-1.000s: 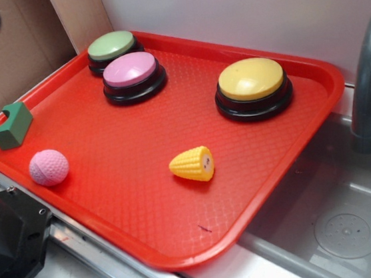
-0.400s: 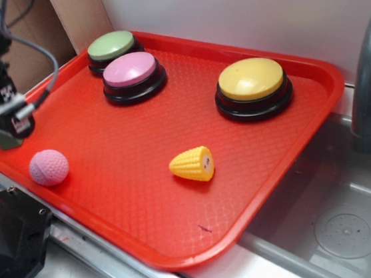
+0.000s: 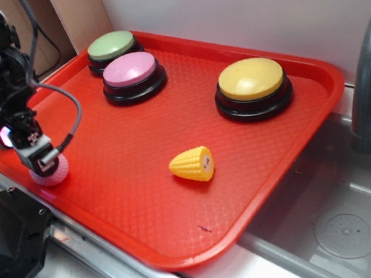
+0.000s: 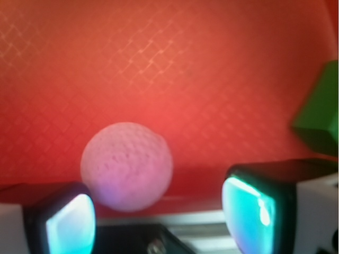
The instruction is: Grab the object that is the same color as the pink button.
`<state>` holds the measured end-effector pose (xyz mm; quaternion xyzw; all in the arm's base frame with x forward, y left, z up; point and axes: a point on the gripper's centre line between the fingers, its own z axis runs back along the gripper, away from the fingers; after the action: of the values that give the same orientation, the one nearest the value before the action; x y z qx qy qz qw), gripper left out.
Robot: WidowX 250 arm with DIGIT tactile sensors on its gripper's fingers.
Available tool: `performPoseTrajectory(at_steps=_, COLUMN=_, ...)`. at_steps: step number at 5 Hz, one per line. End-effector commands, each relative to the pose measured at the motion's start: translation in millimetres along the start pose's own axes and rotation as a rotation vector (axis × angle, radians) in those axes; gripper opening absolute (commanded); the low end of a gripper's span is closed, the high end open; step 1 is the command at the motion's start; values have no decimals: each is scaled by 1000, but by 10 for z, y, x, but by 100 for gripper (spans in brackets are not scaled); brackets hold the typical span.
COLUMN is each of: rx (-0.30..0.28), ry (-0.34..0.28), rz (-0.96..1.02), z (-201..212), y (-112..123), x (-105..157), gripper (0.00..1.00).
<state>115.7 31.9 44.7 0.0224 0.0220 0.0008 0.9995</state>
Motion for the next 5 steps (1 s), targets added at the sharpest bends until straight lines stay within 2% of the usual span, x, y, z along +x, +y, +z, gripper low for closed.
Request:
performPoseTrajectory(at_steps=1, rx=-45, ry=-6, rz=-24, z=-227, y=-195, x=100, gripper=0)
performPoseTrajectory(at_steps=2, rx=-66, ry=87, rz=33, z=-121, y=-205, x=154, gripper=0)
performPoseTrajectory(at_steps=3, rx=-24, ry=33, rz=60, z=393, y=-257, x=287, gripper=0)
performPoseTrajectory(at_steps=4, rx=25, ry=-50, rz=98, z=910, y=-283, x=356, gripper=0)
performPoseTrajectory(at_steps=5, rx=-24, ry=-74, rz=169, z=1413, y=-152, x=404, gripper=0)
